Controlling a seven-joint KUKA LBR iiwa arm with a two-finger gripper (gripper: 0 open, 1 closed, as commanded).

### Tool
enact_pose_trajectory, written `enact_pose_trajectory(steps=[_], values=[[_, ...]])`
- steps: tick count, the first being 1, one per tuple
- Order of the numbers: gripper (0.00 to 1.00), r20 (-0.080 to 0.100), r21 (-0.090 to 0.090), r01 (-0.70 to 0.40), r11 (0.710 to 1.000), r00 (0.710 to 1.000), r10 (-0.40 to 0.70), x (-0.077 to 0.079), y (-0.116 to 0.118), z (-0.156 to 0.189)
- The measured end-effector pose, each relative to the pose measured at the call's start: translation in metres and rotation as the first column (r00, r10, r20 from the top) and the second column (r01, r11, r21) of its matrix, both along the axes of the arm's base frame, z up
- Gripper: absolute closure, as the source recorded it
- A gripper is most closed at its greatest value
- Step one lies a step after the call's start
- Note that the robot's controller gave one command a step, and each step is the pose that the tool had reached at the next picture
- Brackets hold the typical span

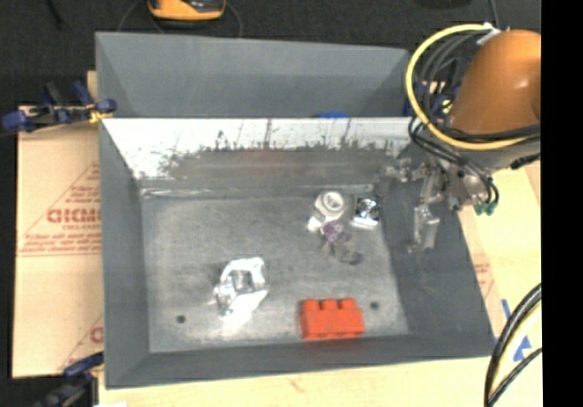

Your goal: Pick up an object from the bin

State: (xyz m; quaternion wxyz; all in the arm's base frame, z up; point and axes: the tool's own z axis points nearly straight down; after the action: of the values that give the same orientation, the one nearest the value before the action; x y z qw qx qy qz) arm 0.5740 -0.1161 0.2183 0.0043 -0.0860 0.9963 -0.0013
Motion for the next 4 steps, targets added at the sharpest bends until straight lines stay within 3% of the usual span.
enact_pose_trajectory(steps=[1,2,3,4], values=[[0.0,-0.007,0.003,-0.271,0.963,0.962,0.271,0.027,0.068,-0.139],[0.0,-0.005,0.002,-0.243,0.97,0.97,0.243,0.037,0.028,-0.146],[0.0,-0.001,-0.001,-0.054,0.999,0.999,0.054,0.034,-0.043,-0.117],[0.0,-0.001,0.0,-0.2,0.98,0.98,0.2,0.013,-0.04,-0.146]])
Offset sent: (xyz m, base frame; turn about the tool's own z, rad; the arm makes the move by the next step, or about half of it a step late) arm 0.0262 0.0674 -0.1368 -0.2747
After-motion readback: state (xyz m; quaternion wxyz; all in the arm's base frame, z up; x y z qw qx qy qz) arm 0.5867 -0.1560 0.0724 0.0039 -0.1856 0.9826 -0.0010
